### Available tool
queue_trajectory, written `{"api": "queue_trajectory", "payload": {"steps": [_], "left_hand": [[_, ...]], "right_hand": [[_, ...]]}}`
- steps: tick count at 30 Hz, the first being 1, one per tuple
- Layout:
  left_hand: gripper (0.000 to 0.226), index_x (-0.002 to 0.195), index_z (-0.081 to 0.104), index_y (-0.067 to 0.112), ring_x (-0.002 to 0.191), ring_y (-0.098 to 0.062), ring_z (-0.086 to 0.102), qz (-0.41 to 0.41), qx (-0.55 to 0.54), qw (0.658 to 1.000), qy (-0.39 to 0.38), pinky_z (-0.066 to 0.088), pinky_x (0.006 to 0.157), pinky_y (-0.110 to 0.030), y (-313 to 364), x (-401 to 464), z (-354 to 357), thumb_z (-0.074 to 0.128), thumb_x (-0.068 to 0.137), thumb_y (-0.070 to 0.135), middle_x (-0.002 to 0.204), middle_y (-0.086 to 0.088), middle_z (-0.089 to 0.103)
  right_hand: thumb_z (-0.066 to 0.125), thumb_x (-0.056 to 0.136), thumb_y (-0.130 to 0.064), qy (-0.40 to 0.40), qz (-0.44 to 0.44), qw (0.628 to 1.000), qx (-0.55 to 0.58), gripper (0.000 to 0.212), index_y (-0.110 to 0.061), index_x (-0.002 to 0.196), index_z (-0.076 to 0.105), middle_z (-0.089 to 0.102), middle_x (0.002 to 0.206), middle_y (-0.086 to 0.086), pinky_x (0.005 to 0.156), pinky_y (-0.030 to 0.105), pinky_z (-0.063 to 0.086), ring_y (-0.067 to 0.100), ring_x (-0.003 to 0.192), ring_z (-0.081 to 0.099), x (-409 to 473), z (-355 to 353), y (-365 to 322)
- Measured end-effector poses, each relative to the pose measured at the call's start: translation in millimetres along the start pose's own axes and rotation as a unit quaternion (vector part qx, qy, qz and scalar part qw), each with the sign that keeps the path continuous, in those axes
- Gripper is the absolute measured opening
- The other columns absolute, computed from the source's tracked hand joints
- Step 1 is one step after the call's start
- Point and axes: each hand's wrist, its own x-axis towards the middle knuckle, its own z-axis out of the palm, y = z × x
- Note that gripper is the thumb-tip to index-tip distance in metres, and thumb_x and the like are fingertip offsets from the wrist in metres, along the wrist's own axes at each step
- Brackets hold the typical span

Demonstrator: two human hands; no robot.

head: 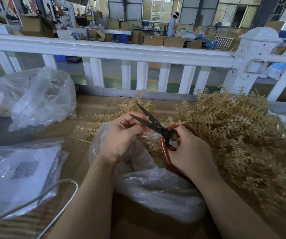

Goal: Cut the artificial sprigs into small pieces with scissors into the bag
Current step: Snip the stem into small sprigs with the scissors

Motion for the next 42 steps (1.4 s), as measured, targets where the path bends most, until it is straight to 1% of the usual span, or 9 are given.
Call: {"api": "queue_trajectory", "payload": {"steps": [4, 9, 19, 25, 27, 31, 35, 38, 42], "left_hand": [[0.018, 0.093, 0.066, 0.002, 0.074, -0.017, 0.063, -0.005, 0.020, 1.000, -0.013, 0.052, 0.072, -0.029, -1.5, 0.3, -0.8, 0.062, 0.078, -0.006, 0.083, -0.010, 0.070], [0.018, 0.098, 0.059, -0.011, 0.071, -0.020, 0.060, -0.017, 0.040, 0.999, -0.021, 0.049, 0.073, -0.034, -2.7, 2.3, -2.7, 0.052, 0.085, -0.022, 0.079, -0.013, 0.064], [0.017, 0.101, 0.056, -0.016, 0.070, -0.022, 0.057, -0.027, 0.027, 0.999, -0.025, 0.050, 0.073, -0.032, -1.3, 1.6, -1.6, 0.052, 0.085, -0.021, 0.075, -0.012, 0.062], [0.019, 0.102, 0.058, -0.011, 0.068, -0.020, 0.059, -0.036, -0.003, 0.999, -0.018, 0.051, 0.072, -0.030, -2.4, 1.1, -0.4, 0.058, 0.082, -0.014, 0.073, -0.009, 0.065], [0.019, 0.099, 0.058, -0.009, 0.068, -0.020, 0.060, -0.037, -0.006, 0.999, -0.020, 0.052, 0.071, -0.029, -2.0, 0.7, -0.1, 0.061, 0.080, -0.009, 0.073, -0.009, 0.065], [0.015, 0.091, 0.059, -0.003, 0.069, -0.020, 0.060, -0.035, 0.000, 0.999, -0.027, 0.053, 0.071, -0.027, -1.2, 0.9, -1.6, 0.056, 0.085, -0.016, 0.074, -0.009, 0.065], [0.009, 0.087, 0.059, -0.003, 0.068, -0.017, 0.059, -0.033, -0.009, 0.999, -0.039, 0.052, 0.071, -0.026, 0.1, 0.3, -1.4, 0.063, 0.082, -0.008, 0.073, -0.006, 0.065], [0.011, 0.087, 0.059, 0.000, 0.065, -0.016, 0.059, -0.052, -0.035, 0.998, -0.021, 0.053, 0.071, -0.026, 0.1, 0.6, -1.4, 0.067, 0.080, -0.002, 0.073, -0.006, 0.065], [0.013, 0.087, 0.062, 0.009, 0.062, -0.015, 0.062, -0.081, -0.091, 0.992, 0.029, 0.054, 0.067, -0.023, 0.8, 1.1, -4.7, 0.070, 0.079, 0.003, 0.073, -0.007, 0.068]], "right_hand": [[0.041, 0.084, -0.072, -0.009, 0.004, 1.000, 0.002, 0.040, -0.033, 0.081, 0.043, 0.054, 0.062, -0.016, 0.042, 0.022, 0.045, 0.002, 0.051, 0.054, -0.2, 1.0, 2.6], [0.036, 0.082, -0.075, -0.021, 0.011, 1.000, 0.021, 0.043, -0.033, 0.077, 0.043, 0.056, 0.061, -0.016, 0.045, 0.022, 0.044, 0.003, 0.052, 0.056, -0.3, 1.1, 3.5], [0.037, 0.082, -0.075, -0.025, 0.017, 0.999, 0.041, 0.046, -0.030, 0.076, 0.046, 0.061, 0.061, -0.013, 0.048, 0.031, 0.054, 0.005, 0.054, 0.060, -1.5, -2.4, 2.0], [0.040, 0.083, -0.075, -0.019, 0.023, 0.999, 0.043, 0.047, -0.029, 0.074, 0.044, 0.059, 0.059, -0.014, 0.048, 0.033, 0.054, 0.005, 0.052, 0.059, -1.7, -0.4, 2.1], [0.040, 0.084, -0.076, -0.019, 0.022, 0.999, 0.037, 0.047, -0.030, 0.075, 0.044, 0.058, 0.058, -0.014, 0.047, 0.032, 0.054, 0.004, 0.051, 0.059, -1.5, 0.0, 2.1], [0.041, 0.085, -0.074, -0.003, 0.004, 0.999, 0.032, 0.046, -0.031, 0.072, 0.041, 0.053, 0.054, -0.015, 0.042, 0.027, 0.049, 0.002, 0.046, 0.054, -1.0, 0.3, 1.5], [0.041, 0.086, -0.074, -0.006, 0.004, 0.999, 0.035, 0.046, -0.031, 0.070, 0.040, 0.053, 0.052, -0.014, 0.041, 0.028, 0.049, 0.004, 0.044, 0.054, -1.6, 0.6, 1.7], [0.042, 0.087, -0.075, -0.008, 0.020, 0.998, 0.053, 0.047, -0.030, 0.072, 0.047, 0.057, 0.055, -0.014, 0.044, 0.030, 0.052, 0.004, 0.047, 0.057, -1.5, 0.7, 1.9], [0.050, 0.088, -0.068, 0.000, 0.070, 0.987, 0.144, 0.041, -0.029, 0.085, 0.064, 0.065, 0.066, -0.017, 0.056, 0.032, 0.059, 0.001, 0.061, 0.066, -1.1, 1.3, 1.5]]}}
